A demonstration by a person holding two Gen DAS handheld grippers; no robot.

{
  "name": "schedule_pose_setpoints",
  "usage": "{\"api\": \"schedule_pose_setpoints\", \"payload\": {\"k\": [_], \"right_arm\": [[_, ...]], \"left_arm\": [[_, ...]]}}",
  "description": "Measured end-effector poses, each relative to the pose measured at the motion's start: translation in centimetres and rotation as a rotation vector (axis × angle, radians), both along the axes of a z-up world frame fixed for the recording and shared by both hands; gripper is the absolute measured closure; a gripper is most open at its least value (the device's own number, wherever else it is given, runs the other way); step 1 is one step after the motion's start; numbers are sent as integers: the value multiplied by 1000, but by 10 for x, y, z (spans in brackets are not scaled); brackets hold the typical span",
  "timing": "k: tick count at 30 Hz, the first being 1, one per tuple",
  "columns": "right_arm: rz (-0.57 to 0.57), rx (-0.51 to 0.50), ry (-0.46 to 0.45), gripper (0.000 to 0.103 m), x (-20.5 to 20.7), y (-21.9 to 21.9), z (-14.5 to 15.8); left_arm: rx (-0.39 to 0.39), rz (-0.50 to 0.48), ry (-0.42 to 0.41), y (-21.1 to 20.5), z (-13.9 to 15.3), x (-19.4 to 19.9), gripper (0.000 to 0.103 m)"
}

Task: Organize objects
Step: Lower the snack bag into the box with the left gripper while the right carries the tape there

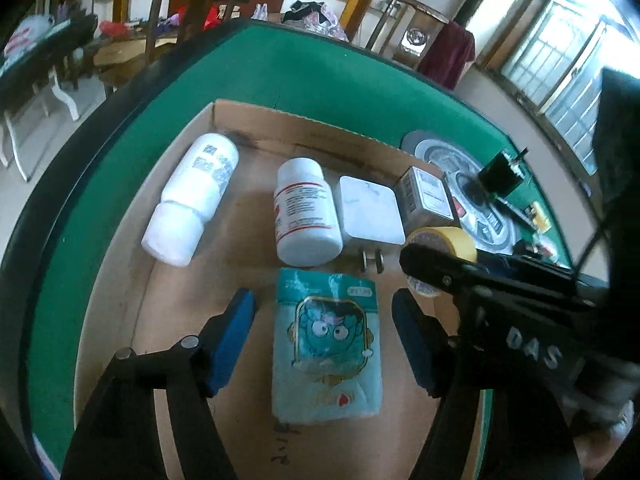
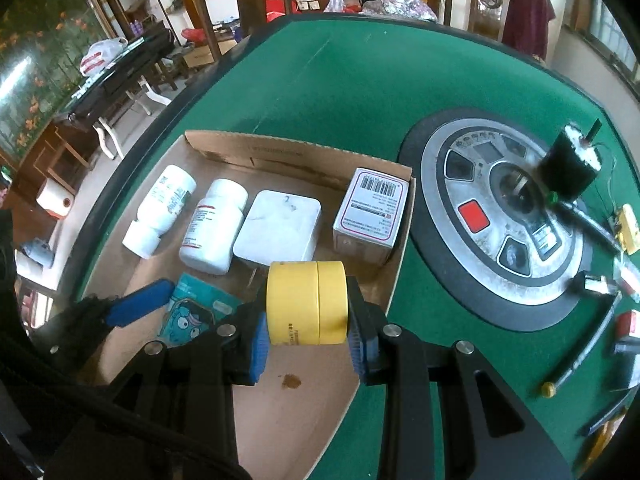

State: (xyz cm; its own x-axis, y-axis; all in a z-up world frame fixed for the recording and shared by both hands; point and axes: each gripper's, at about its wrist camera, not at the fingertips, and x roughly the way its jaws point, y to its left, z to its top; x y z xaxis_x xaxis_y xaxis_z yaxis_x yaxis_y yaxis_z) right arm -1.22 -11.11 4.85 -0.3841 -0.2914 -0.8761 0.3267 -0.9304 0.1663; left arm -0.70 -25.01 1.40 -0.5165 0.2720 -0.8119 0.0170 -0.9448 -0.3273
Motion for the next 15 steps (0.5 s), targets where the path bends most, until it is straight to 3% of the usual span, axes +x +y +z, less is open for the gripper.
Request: {"api": "schedule_pose_setpoints", "payload": {"k": [8,10,15], "right_arm": [[-41,-75,-41,71,-5,8,-2],[-49,-98,-16,71,0,12,5],[-67,-117,93,52,18,33,31]], "left_arm": [[132,97,1,-19,8,20,38],[121,81,-6,-18,12,29,38],[80,-2,-59,-9,10,50,38]]}}
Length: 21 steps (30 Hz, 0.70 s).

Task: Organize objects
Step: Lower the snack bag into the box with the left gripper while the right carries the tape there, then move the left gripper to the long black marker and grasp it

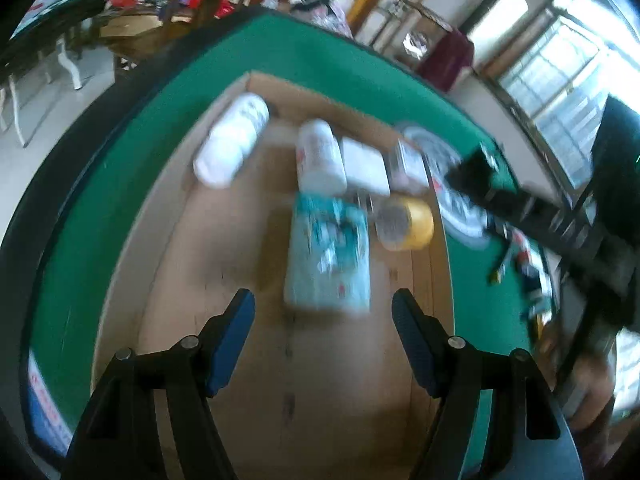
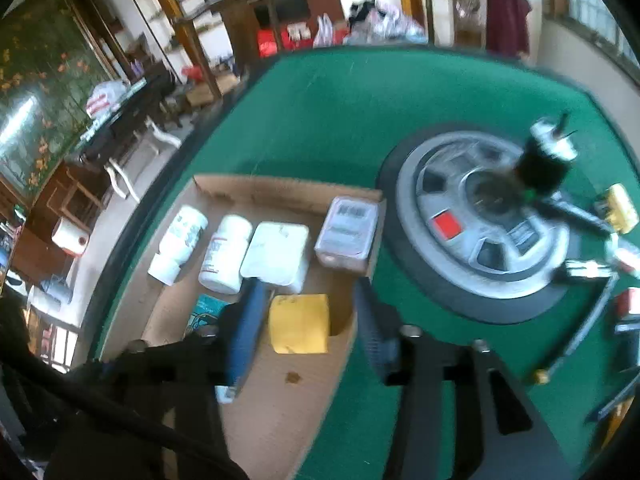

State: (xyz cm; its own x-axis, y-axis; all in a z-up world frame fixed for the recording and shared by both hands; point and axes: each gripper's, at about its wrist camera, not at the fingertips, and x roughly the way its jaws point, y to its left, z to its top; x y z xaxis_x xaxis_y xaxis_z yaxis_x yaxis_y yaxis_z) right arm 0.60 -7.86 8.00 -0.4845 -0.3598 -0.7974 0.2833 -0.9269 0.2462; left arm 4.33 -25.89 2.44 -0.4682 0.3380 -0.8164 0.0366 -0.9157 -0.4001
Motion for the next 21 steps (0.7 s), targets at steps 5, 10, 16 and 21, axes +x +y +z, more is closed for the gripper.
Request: {"api": "schedule_pose_setpoints", "payload": {"k": [5,10,16,21], "right_arm": [[-31,-24,59,51,17,31,19],[-88,-98,22,50,27,63,18],[-160,-99,45,50,47,110,24],[-241,-67,122,50,65,159,43]], "left_arm": [[6,-36,-58,22,-9,-5,36],[-51,-11,-62,44,-10,-33,36],[-72,54,-28,47,-14,-44,36],[-44,48,20,50,5,-20,36]]}}
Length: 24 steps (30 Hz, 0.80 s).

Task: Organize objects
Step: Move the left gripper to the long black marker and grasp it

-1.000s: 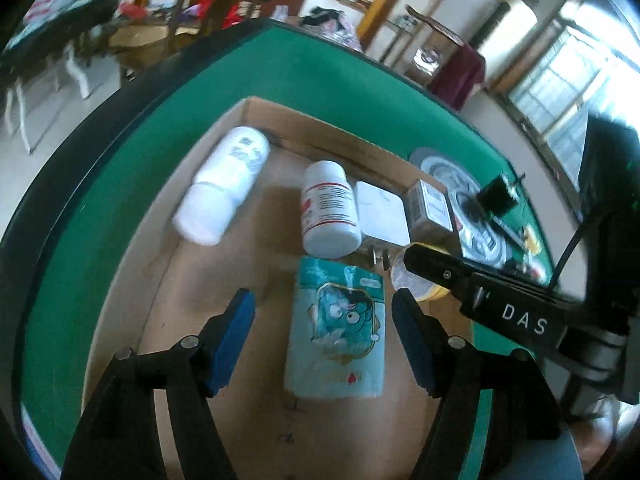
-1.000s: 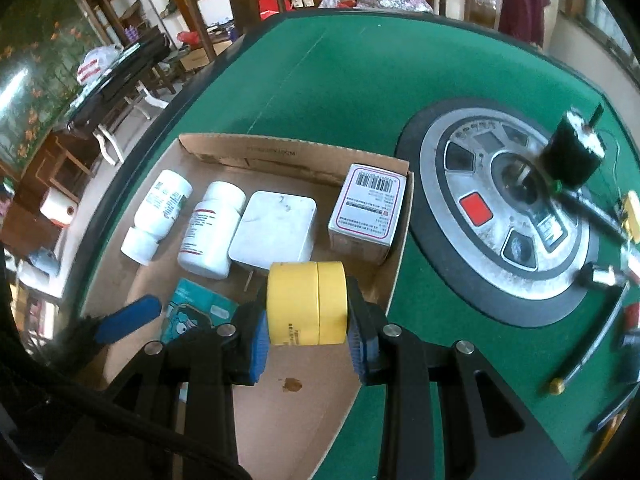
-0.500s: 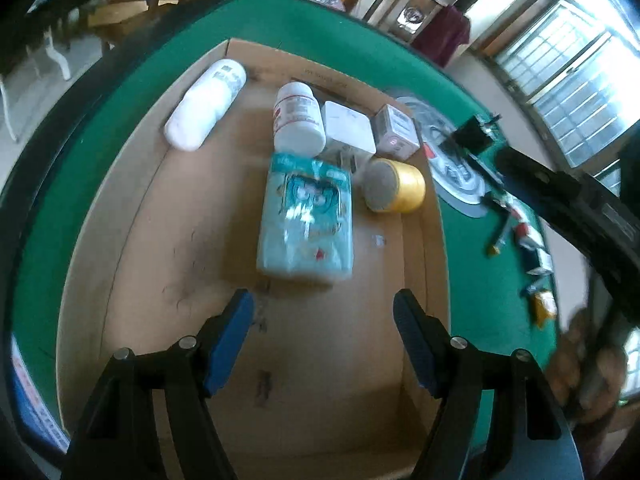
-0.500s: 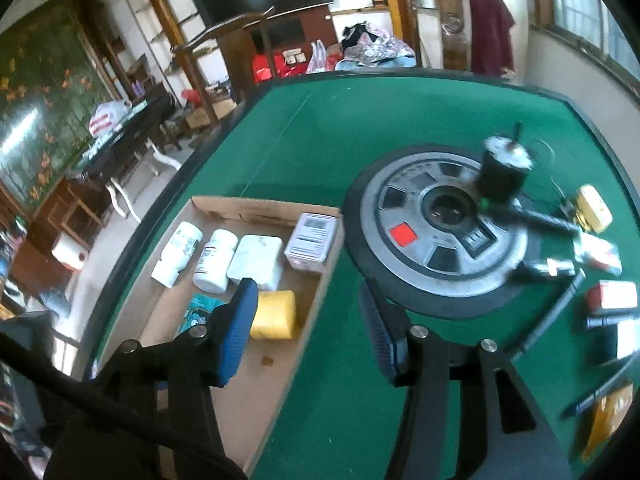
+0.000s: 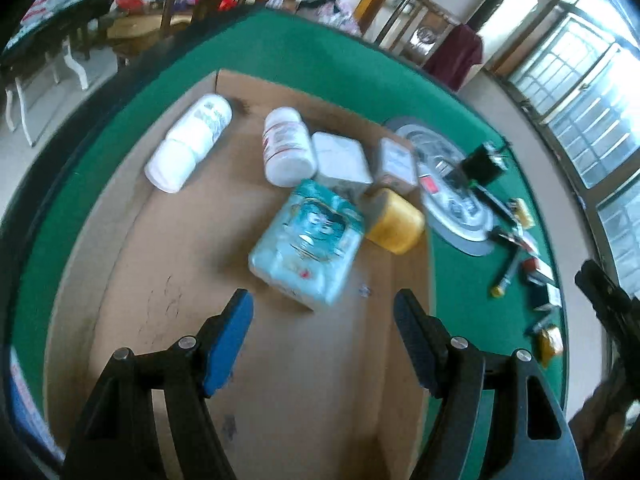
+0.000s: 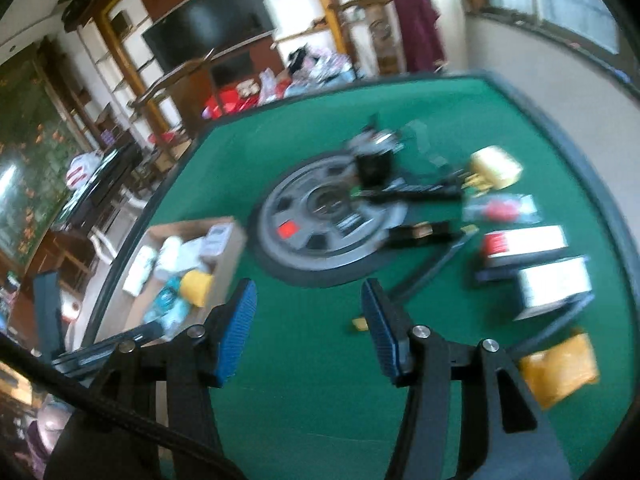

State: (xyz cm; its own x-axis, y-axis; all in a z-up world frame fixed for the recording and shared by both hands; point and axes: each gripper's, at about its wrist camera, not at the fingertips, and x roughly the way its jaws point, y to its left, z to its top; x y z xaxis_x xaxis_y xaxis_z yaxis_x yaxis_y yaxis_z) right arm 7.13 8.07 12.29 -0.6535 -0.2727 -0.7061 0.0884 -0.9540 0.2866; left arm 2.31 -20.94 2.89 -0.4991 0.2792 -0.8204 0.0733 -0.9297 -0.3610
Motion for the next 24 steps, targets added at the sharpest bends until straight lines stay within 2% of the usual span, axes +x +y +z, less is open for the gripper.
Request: {"api": "schedule_pose_setpoints", "payload": {"k": [2,4,6,7,9,10,12,15,24], "right_arm": [[-38,30,42,50,8,17,10],[-90,93,117,44,21,34,22],[-173,208,242,16,41,47,37],[-218,254,304,13,51,53,41],[-265,282,380,6,60,67,42],[-289,274,360,6,57,80,38],[-351,233,258,6,45,105,26],[-363,50,161,6,30,144,4],[-475,-100,57,6,-1,211,-48]], "left_arm": [[-17,-12,80,6,20,16,36],[-45,-38,174,19,42,32,36],[-67,-76,252,32,59,45,31],[-88,-106,290,46,66,49,28],[-115,-159,327,66,72,53,28],[-132,-198,336,81,73,53,28],[-165,-249,326,102,71,51,28],[-194,-301,285,135,59,49,28],[-218,-347,176,202,21,25,28]]}}
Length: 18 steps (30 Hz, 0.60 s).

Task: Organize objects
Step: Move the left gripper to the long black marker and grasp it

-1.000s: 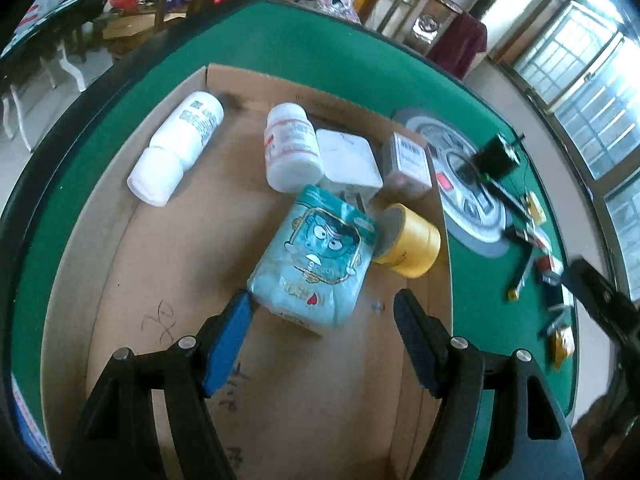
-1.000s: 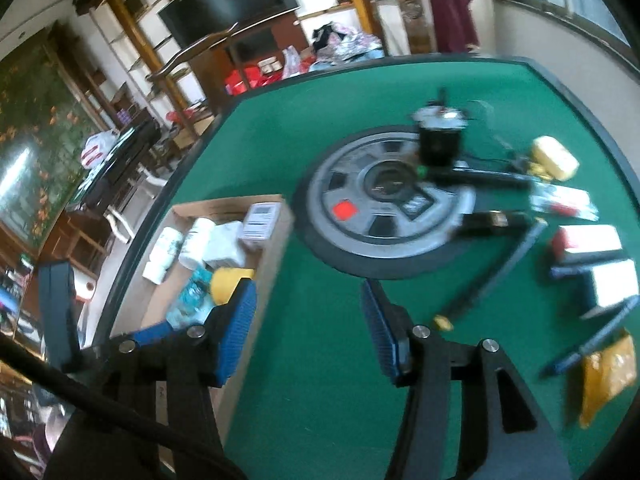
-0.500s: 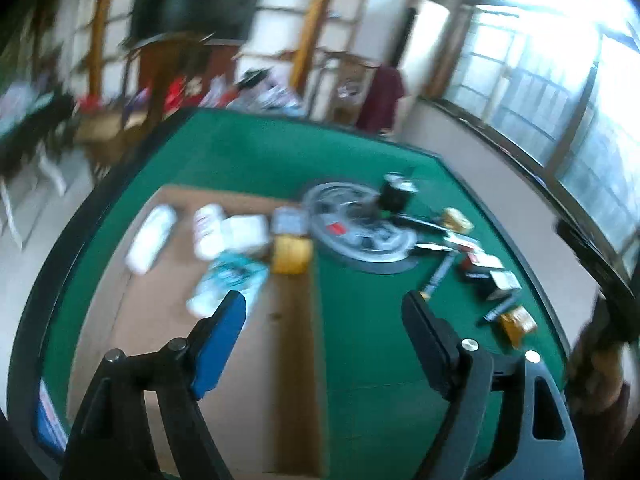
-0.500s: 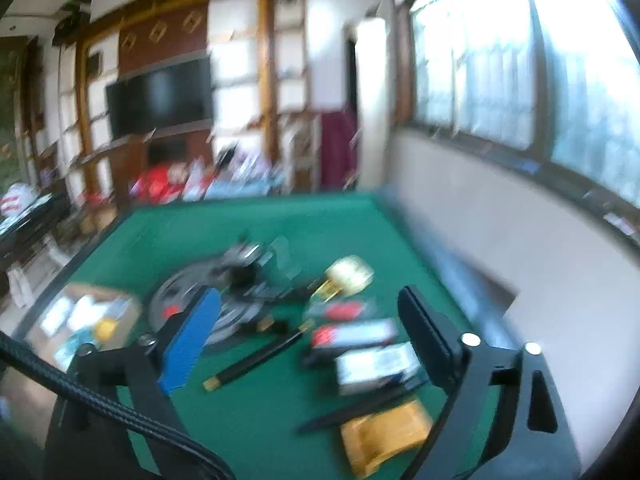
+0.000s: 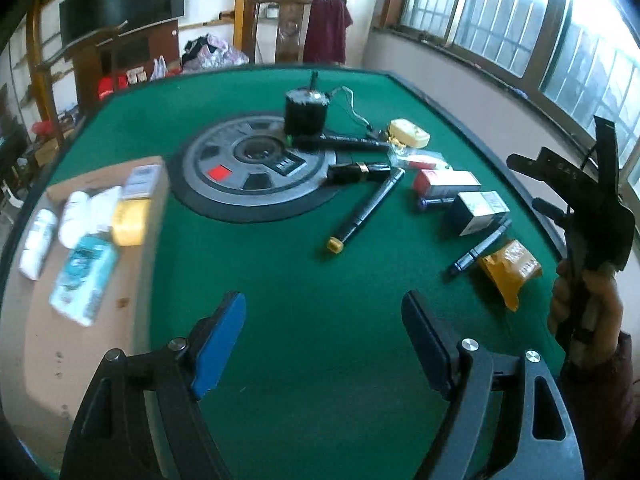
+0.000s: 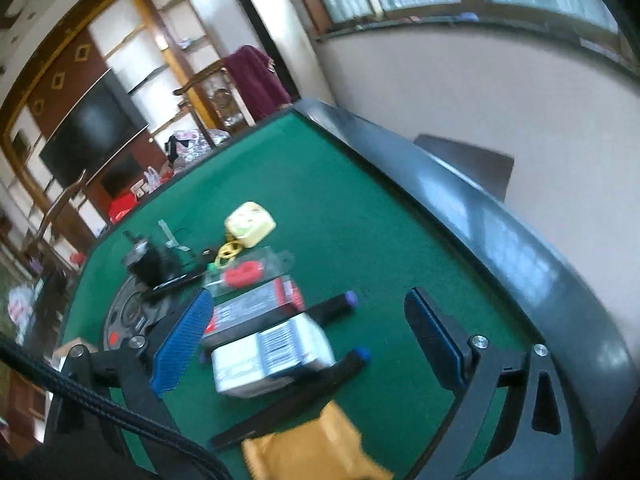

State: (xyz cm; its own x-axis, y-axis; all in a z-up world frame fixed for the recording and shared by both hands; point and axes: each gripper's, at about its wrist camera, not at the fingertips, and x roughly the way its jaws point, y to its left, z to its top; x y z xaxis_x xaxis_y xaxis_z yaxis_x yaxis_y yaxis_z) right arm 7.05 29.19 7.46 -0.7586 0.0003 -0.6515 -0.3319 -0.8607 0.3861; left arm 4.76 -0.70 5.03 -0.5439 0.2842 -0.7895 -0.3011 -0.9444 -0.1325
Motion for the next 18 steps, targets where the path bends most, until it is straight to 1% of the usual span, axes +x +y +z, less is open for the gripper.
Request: {"api": "schedule_pose_setpoints", "payload": {"k": [3,5,7,9,11,13,15,18], "right_arm": [[-21,-79,4,6,0,20,-16],[-31,-111,-20,6,4,28,-21],[-37,-144,3,6,8,32,-20],[-34,-142,10,6,11,32,-19],[-15,-145,7,6,11,29,-18],[-6,-145,-1,6,10,26,-20],[-1,-142,-2,6,8,26,-22],[-4,-133,4,6,8,25,-20]], "left_arm": [[-22,-16,25,15,-9,-9,28],[-50,-36,42,27,-14,-18,28],[-68,-48,56,38,-17,-30,28],[-80,-54,62,49,-21,-44,28],[-117,-51,67,60,-25,-60,28],[-149,-67,85,71,-29,-72,28],[-195,-91,106,81,-36,-80,28],[-233,-120,100,91,-46,-87,28]]}}
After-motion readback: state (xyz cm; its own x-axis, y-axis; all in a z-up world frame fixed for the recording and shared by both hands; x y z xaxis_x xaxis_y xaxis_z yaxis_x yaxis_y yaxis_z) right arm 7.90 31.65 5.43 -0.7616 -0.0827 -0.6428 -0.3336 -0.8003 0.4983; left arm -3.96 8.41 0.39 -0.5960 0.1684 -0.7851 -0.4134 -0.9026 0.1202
